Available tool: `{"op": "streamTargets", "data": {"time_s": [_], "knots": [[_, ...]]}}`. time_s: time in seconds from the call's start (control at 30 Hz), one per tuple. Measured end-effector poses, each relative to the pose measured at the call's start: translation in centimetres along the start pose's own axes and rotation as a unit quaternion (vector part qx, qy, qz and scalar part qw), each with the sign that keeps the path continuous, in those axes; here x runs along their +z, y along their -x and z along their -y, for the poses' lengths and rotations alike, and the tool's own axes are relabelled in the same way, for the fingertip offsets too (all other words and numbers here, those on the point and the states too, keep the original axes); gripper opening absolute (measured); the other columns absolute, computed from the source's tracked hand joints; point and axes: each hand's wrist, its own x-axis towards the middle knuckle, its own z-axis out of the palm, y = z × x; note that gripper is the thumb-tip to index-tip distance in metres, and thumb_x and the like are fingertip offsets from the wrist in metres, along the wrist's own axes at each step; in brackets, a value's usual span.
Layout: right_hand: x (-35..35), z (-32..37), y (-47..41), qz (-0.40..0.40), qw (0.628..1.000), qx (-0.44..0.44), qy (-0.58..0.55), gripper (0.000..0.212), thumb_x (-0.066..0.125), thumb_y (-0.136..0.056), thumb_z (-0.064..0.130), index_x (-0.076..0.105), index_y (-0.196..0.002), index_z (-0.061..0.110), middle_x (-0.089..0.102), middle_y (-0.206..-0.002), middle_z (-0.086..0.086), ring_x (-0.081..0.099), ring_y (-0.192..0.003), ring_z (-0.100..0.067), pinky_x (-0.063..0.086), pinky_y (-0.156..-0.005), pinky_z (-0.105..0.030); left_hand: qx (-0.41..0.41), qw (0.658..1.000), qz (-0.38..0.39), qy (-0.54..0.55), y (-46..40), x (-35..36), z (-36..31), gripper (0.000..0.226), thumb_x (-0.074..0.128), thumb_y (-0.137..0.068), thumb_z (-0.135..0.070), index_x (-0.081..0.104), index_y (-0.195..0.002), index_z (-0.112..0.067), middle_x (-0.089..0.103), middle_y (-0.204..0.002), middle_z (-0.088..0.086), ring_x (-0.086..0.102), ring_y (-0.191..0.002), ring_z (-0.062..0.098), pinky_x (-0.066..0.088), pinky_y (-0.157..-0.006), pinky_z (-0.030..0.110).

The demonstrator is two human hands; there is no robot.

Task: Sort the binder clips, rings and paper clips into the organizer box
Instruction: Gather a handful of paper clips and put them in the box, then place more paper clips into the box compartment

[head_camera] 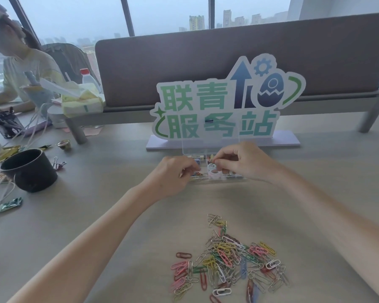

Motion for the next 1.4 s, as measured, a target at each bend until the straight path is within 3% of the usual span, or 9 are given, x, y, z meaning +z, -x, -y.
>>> {"op": "streamTargets", "data": {"time_s": [0.1,0.27,0.43,0.6,0.8,0.9,1.07,1.2,1.4], "knots": [[0.6,0.5,1.5,0.077,0.991,-0.030,0.103,0.014,0.063,-0.092,0.020,0.074,-0.099,0.026,0.074,-0.087,0.009,0.066,-0.071,0.001,0.046,-0.067,-0.011,0.019,0.999,0.029,0.014,1.7,-0.8,-1.5,0.028,0.058,-0.081,0.001,0.074,-0.096,-0.017,0.070,-0.080,-0.011,0.064,-0.072,0.008,0.048,-0.069,0.014],[2.6,0.5,5.1,0.149,0.960,-0.058,0.232,0.029,0.049,-0.099,0.023,0.066,-0.121,0.030,0.057,-0.107,0.011,0.051,-0.097,-0.002,0.036,-0.081,-0.020,-0.034,0.968,0.247,0.017,5.8,-3.1,-3.4,0.028,0.067,-0.084,-0.022,0.064,-0.110,-0.032,0.066,-0.089,-0.014,0.058,-0.080,-0.001,0.039,-0.068,0.004],[3.3,1.9,8.2,0.185,0.965,-0.072,0.170,0.031,0.046,-0.101,0.021,0.065,-0.123,0.031,0.055,-0.106,0.013,0.053,-0.095,-0.001,0.039,-0.085,-0.018,-0.057,0.898,0.434,-0.036,9.4,-5.1,-4.2,0.081,0.081,-0.059,-0.058,0.032,-0.124,-0.052,0.046,-0.105,-0.022,0.049,-0.093,-0.005,0.041,-0.078,0.010],[3.4,2.0,11.2,0.193,0.967,-0.082,0.142,0.036,0.049,-0.097,0.012,0.066,-0.121,0.033,0.051,-0.100,0.021,0.051,-0.091,0.006,0.033,-0.076,-0.007,-0.025,0.934,0.355,-0.039,10.7,-3.8,-5.6,0.070,0.079,-0.064,-0.056,0.036,-0.119,-0.049,0.046,-0.102,-0.020,0.049,-0.089,-0.005,0.037,-0.072,0.006],[1.5,2.6,13.2,0.186,0.971,-0.059,0.135,0.032,0.051,-0.098,0.017,0.068,-0.117,0.036,0.053,-0.103,0.020,0.055,-0.090,0.000,0.039,-0.075,-0.014,-0.005,0.951,0.308,0.003,10.4,-2.2,-7.0,0.062,0.076,-0.069,-0.054,0.044,-0.121,-0.044,0.045,-0.101,-0.022,0.048,-0.087,-0.008,0.042,-0.077,0.011],[-0.2,2.4,13.9,0.164,0.973,-0.032,0.160,0.029,0.055,-0.092,0.047,0.062,-0.120,0.041,0.048,-0.106,0.022,0.055,-0.090,-0.002,0.043,-0.075,-0.020,-0.002,0.959,0.282,-0.015,10.5,-1.8,-7.6,0.075,0.072,-0.068,-0.064,0.034,-0.131,-0.048,0.035,-0.114,-0.024,0.045,-0.105,-0.008,0.043,-0.092,0.018],[-1.0,2.7,15.7,0.233,0.933,0.031,0.271,0.091,0.053,-0.051,0.094,0.047,-0.123,0.040,0.033,-0.110,0.025,0.049,-0.098,-0.001,0.047,-0.088,-0.028,0.031,0.960,0.273,-0.051,10.5,-1.5,-8.2,0.092,0.065,-0.071,-0.069,0.018,-0.145,-0.042,0.024,-0.134,-0.024,0.028,-0.123,-0.007,0.029,-0.101,0.016],[0.5,3.7,16.5,0.226,0.943,0.044,0.241,0.090,0.065,-0.045,0.088,0.044,-0.121,0.045,0.031,-0.106,0.023,0.047,-0.093,0.000,0.042,-0.079,-0.022,0.064,0.964,0.251,-0.052,10.3,-0.3,-8.9,0.076,0.063,-0.076,-0.064,0.030,-0.141,-0.040,0.034,-0.125,-0.020,0.031,-0.118,-0.004,0.032,-0.101,0.017],[2.7,4.1,16.3,0.175,0.961,0.019,0.214,0.062,0.066,-0.068,0.071,0.049,-0.122,0.045,0.041,-0.106,0.015,0.049,-0.095,-0.005,0.044,-0.085,-0.027,0.085,0.968,0.232,-0.038,10.0,0.7,-9.5,0.040,0.064,-0.083,-0.047,0.055,-0.120,-0.035,0.051,-0.111,-0.013,0.049,-0.101,0.005,0.043,-0.089,0.025]]}}
